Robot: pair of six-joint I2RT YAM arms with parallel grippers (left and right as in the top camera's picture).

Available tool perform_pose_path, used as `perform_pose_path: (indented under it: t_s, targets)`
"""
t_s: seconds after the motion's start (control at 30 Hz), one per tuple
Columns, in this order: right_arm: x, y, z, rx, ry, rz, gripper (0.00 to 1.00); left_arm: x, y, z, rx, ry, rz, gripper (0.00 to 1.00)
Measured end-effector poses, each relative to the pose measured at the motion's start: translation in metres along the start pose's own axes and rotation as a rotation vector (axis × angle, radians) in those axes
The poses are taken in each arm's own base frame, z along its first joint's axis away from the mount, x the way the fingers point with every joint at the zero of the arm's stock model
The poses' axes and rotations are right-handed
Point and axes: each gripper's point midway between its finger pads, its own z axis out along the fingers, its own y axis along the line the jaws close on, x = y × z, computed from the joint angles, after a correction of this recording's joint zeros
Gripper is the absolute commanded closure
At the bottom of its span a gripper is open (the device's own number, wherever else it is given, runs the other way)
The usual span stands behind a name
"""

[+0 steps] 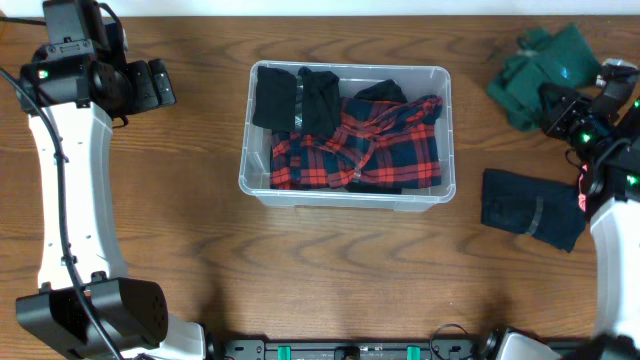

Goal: Pack container
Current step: 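Lift the green garment and carry it over the bin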

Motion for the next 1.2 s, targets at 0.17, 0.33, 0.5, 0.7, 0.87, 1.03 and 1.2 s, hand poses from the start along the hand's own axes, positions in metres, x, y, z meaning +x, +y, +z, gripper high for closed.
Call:
perform_pose_path:
  t_s: [0.17, 0.33, 0.5, 0.7, 0.87, 1.03, 1.2]
  targets:
    - [0.004, 0.080, -0.010, -0.239, 0.013, -0.111, 0.99, 0.000, 0.000, 0.000, 0.000, 0.000, 0.000, 0.02]
    - [0.026, 0.157, -0.003, -0.465, 0.044, -0.228, 0.99, 0.000, 0.000, 0.000, 0.000, 0.000, 0.000, 0.02]
    - [0.044, 0.214, 0.002, -0.636, 0.042, -0.317, 0.99, 0.000, 0.000, 0.000, 0.000, 0.000, 0.000, 0.02]
    - [0.083, 0.233, 0.030, -0.690, 0.135, -0.312, 0.99, 0.000, 0.000, 0.000, 0.000, 0.000, 0.000, 0.02]
    - [0.113, 0.222, 0.058, -0.660, 0.221, -0.278, 0.98, 0.000, 0.000, 0.000, 0.000, 0.000, 0.000, 0.02]
    - [0.133, 0.199, 0.083, -0.591, 0.275, -0.243, 0.99, 0.000, 0.000, 0.000, 0.000, 0.000, 0.000, 0.02]
    - [0.145, 0.162, 0.106, -0.489, 0.319, -0.194, 0.99, 0.000, 0.000, 0.000, 0.000, 0.000, 0.000, 0.02]
